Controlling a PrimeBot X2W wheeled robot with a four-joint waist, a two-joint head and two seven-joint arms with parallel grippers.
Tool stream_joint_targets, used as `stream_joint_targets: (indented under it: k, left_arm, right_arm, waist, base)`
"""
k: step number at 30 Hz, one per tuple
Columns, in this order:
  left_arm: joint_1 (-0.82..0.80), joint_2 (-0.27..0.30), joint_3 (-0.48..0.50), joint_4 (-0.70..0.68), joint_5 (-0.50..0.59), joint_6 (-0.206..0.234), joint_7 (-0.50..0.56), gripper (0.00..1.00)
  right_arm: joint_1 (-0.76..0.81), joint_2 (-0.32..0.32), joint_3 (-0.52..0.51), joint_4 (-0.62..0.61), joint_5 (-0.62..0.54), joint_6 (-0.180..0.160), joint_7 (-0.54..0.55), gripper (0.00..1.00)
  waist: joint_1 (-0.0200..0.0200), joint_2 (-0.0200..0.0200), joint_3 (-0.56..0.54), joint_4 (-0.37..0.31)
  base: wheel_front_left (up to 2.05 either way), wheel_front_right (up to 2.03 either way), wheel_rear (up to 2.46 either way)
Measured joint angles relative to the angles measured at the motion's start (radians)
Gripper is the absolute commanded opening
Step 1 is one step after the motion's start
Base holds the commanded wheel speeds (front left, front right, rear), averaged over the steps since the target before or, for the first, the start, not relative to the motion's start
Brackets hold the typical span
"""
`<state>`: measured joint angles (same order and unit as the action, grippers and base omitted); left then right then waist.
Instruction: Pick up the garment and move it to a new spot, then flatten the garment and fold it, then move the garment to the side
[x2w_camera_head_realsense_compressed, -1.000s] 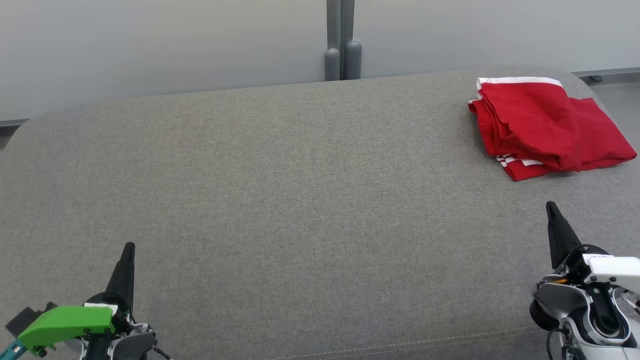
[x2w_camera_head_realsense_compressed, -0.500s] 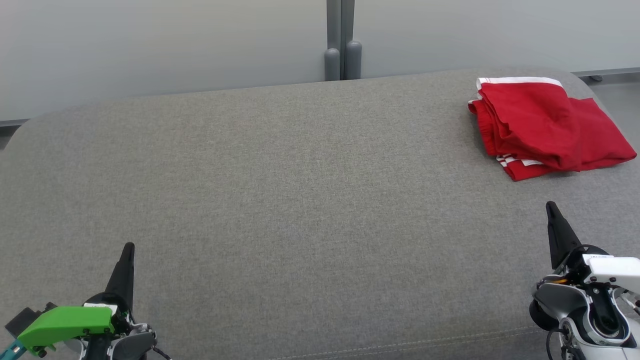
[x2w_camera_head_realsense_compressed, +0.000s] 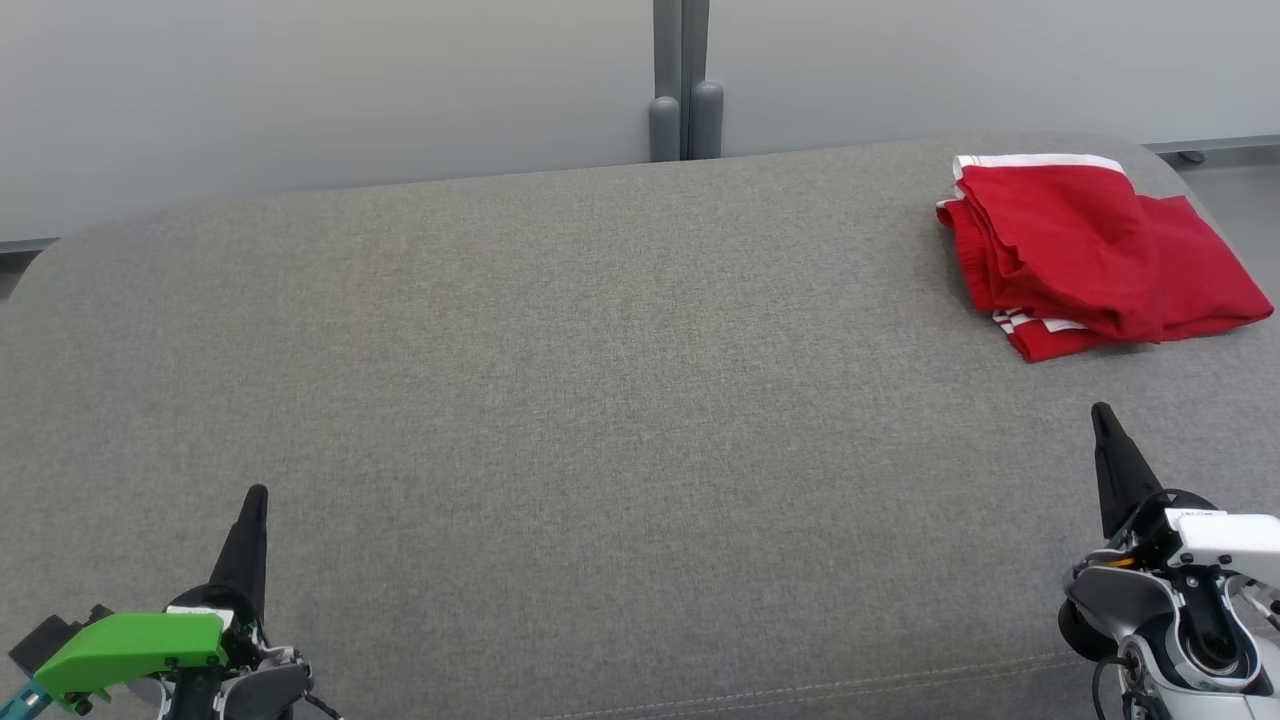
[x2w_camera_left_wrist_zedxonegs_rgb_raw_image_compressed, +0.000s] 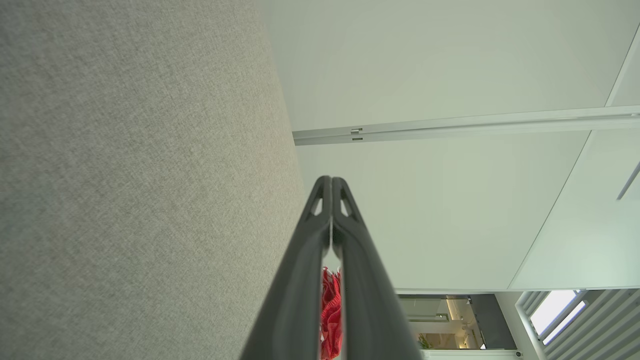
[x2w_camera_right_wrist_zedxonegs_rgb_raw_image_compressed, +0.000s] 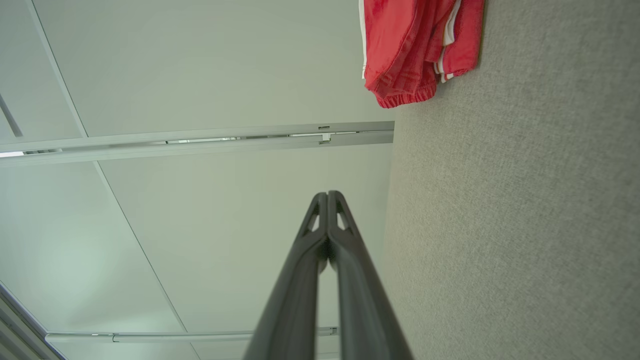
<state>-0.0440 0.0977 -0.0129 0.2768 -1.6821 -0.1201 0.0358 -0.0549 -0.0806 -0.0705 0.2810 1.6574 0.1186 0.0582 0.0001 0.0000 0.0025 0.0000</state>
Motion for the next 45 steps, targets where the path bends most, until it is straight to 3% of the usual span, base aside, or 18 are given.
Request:
stream_joint_targets:
  k: [45]
  left_arm:
    - [-0.002, -0.002, 0.006, 0.0, 0.0, 0.0, 0.005, 0.0]
  right_arm:
    - [-0.003, 0.002, -0.005, -0.001, 0.0, 0.0, 0.004, 0.0]
  waist:
    - [0.0, 0.0, 0.0, 0.0]
  base:
    - [0.0, 0.0, 0.0]
